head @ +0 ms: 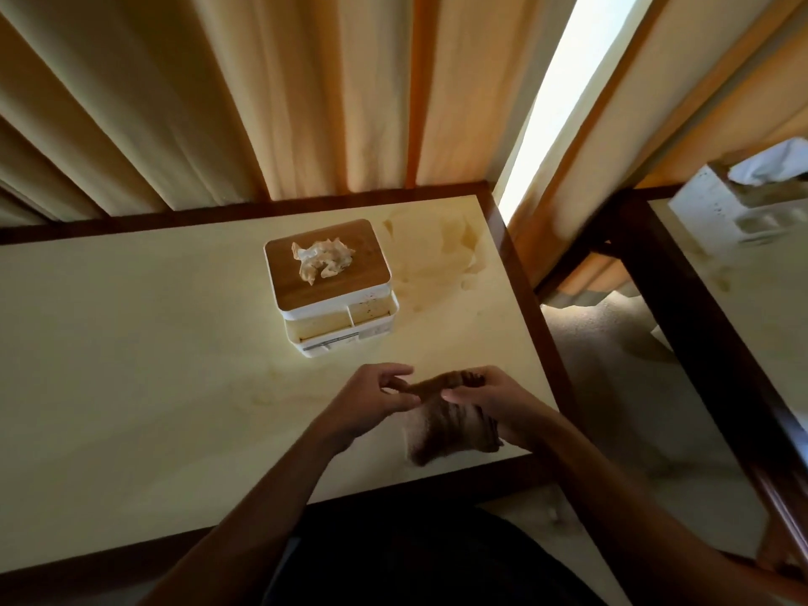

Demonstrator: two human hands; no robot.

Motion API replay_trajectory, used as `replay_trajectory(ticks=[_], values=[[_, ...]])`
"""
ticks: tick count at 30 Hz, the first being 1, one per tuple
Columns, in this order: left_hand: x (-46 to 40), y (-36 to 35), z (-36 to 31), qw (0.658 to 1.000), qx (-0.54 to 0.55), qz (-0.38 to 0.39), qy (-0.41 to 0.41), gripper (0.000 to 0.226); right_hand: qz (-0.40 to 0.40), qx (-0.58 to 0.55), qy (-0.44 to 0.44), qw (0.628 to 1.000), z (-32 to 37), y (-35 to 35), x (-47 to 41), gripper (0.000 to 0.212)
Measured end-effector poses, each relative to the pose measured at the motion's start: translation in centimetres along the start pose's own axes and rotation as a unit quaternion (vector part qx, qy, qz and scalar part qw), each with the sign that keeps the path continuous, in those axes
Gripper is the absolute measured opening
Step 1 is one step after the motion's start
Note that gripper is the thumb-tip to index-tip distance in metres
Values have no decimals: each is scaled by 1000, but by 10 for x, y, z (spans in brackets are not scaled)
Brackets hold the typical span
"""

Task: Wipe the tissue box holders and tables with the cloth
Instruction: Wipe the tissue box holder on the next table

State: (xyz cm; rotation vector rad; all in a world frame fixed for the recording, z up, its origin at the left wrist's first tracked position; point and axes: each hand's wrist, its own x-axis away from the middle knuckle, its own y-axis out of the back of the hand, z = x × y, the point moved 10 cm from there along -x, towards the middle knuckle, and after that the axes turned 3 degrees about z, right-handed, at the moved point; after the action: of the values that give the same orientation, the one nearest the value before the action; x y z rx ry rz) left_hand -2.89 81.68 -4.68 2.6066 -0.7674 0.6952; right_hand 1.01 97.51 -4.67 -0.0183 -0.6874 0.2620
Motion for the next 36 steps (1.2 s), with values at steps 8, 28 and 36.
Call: replay_trajectory(ticks=[8,28,36], values=[[-39,-9,-31,959,-273,-69,-32,20,-94,375,137,912,40,48,-17,9],[-68,-4,-48,937,-276,-198,-82,13,-40,545,230,805,62,68,-45,15],[-57,-5,-58,918,-293,-238,-119,14,-99,523,286,797,62,74,-30,17]])
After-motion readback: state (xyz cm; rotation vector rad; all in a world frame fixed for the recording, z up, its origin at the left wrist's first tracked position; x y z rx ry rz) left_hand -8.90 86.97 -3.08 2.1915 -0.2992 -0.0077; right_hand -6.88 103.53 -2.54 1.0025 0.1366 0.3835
